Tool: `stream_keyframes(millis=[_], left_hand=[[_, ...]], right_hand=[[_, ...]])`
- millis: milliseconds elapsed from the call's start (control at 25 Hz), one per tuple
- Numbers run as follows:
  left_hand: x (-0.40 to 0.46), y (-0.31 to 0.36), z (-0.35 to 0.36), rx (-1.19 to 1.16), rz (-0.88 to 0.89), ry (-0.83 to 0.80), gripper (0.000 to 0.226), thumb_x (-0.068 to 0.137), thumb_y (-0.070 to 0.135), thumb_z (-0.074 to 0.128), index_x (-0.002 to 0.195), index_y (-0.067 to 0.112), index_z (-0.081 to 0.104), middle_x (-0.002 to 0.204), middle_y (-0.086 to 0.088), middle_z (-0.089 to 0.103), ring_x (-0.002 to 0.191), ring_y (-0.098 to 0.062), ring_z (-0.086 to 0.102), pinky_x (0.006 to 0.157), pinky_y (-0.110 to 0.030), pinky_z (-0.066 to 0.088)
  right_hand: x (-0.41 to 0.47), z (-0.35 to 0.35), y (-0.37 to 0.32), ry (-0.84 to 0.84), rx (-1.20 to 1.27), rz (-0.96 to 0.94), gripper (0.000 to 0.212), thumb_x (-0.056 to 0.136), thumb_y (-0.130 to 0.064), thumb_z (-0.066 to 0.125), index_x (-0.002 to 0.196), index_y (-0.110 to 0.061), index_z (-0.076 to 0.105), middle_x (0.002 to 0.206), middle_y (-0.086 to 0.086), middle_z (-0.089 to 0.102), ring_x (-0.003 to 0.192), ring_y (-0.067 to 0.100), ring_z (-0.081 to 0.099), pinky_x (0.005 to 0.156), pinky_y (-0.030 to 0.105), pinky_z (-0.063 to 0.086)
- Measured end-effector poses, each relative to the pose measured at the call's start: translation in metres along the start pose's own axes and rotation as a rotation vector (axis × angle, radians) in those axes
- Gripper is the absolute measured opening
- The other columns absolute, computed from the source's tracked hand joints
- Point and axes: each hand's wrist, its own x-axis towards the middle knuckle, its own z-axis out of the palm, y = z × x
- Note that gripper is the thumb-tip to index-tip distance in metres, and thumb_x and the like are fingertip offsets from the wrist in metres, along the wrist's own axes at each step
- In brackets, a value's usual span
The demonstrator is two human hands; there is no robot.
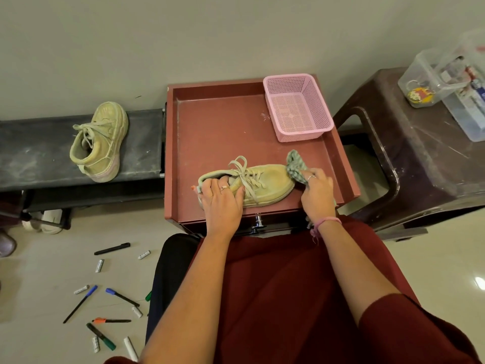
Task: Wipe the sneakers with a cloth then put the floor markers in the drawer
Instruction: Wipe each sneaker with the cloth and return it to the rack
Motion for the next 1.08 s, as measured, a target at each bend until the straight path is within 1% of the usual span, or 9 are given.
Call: stream_keyframes(millis=[160,280,400,520,600,680,760,920,1080], left_hand=[[0.001,0.001,0.000,0.000,-0.013,0.011,0.063,0.090,0.051,0.026,0.121,0.005,0.056,0.112,-0.012,0.056,0.118,-0.031,0.040,0.111,-0.057,0.010],[0.000,0.002,0.001,0.033,-0.011,0.029,0.062,0.089,0.050,0.026,0.117,0.006,0.058,0.107,-0.012,0.058,0.113,-0.033,0.044,0.108,-0.061,0.019],[0.001,0.002,0.001,0.044,-0.030,0.018,0.058,0.089,0.048,0.029,0.113,0.005,0.060,0.102,-0.014,0.059,0.108,-0.034,0.046,0.103,-0.065,0.031],[0.001,0.003,0.002,0.034,-0.019,0.010,0.053,0.090,0.046,0.036,0.113,0.005,0.060,0.103,-0.013,0.059,0.109,-0.035,0.046,0.102,-0.067,0.030],[0.002,0.001,0.002,0.020,-0.004,0.006,0.045,0.093,0.041,0.047,0.117,0.005,0.059,0.108,-0.013,0.058,0.114,-0.035,0.044,0.108,-0.066,0.021],[0.002,0.000,0.000,-0.005,-0.009,0.006,0.040,0.094,0.037,0.053,0.119,0.005,0.058,0.113,-0.013,0.057,0.120,-0.034,0.041,0.112,-0.060,0.009],[0.001,-0.001,-0.001,-0.030,-0.007,0.003,0.039,0.095,0.036,0.053,0.118,0.006,0.058,0.115,-0.011,0.056,0.121,-0.033,0.039,0.112,-0.058,0.007],[0.002,-0.001,-0.002,-0.035,-0.006,-0.022,0.037,0.094,0.037,0.052,0.114,0.006,0.058,0.114,-0.010,0.057,0.119,-0.031,0.038,0.109,-0.063,0.020],[0.004,0.004,-0.003,-0.033,-0.042,-0.017,0.035,0.095,0.035,0.052,0.114,0.007,0.058,0.114,-0.010,0.055,0.123,-0.032,0.036,0.113,-0.062,0.003]], right_hand=[[-0.030,0.020,-0.027,0.057,0.022,-0.128,0.053,0.082,0.014,0.042,0.123,-0.013,0.062,0.135,-0.002,0.054,0.110,0.027,0.043,0.095,0.033,0.044],[-0.036,0.034,-0.045,0.047,0.028,-0.192,0.050,0.081,0.011,0.044,0.120,-0.013,0.064,0.124,0.002,0.061,0.102,0.028,0.042,0.089,0.040,0.047],[-0.036,0.038,-0.048,-0.023,0.051,-0.155,0.057,0.080,0.014,0.044,0.128,-0.015,0.058,0.128,0.001,0.058,0.105,0.028,0.040,0.092,0.031,0.043],[-0.054,0.033,-0.030,-0.011,-0.035,-0.317,0.062,0.070,0.016,0.058,0.126,-0.011,0.060,0.126,0.009,0.060,0.096,0.033,0.052,0.082,0.035,0.052],[-0.047,0.027,-0.010,-0.019,-0.081,-0.430,0.060,0.071,0.011,0.064,0.126,-0.011,0.060,0.129,0.012,0.057,0.104,0.037,0.055,0.088,0.038,0.049],[-0.029,0.022,-0.001,-0.075,-0.040,-0.288,0.054,0.084,0.007,0.051,0.134,-0.014,0.051,0.141,0.010,0.045,0.128,0.033,0.041,0.106,0.037,0.033],[-0.008,0.020,0.000,-0.022,0.098,-0.110,0.052,0.085,0.010,0.044,0.133,-0.009,0.052,0.141,0.012,0.047,0.131,0.029,0.041,0.111,0.028,0.026],[0.011,0.009,-0.009,0.003,0.365,0.083,0.051,0.082,0.018,0.040,0.122,-0.005,0.062,0.127,0.011,0.060,0.120,0.022,0.055,0.092,-0.009,0.017],[-0.035,0.023,-0.037,0.112,0.440,0.193,0.049,0.086,0.012,0.044,0.126,-0.010,0.060,0.138,0.012,0.051,0.122,0.023,0.054,0.101,0.010,0.031]])
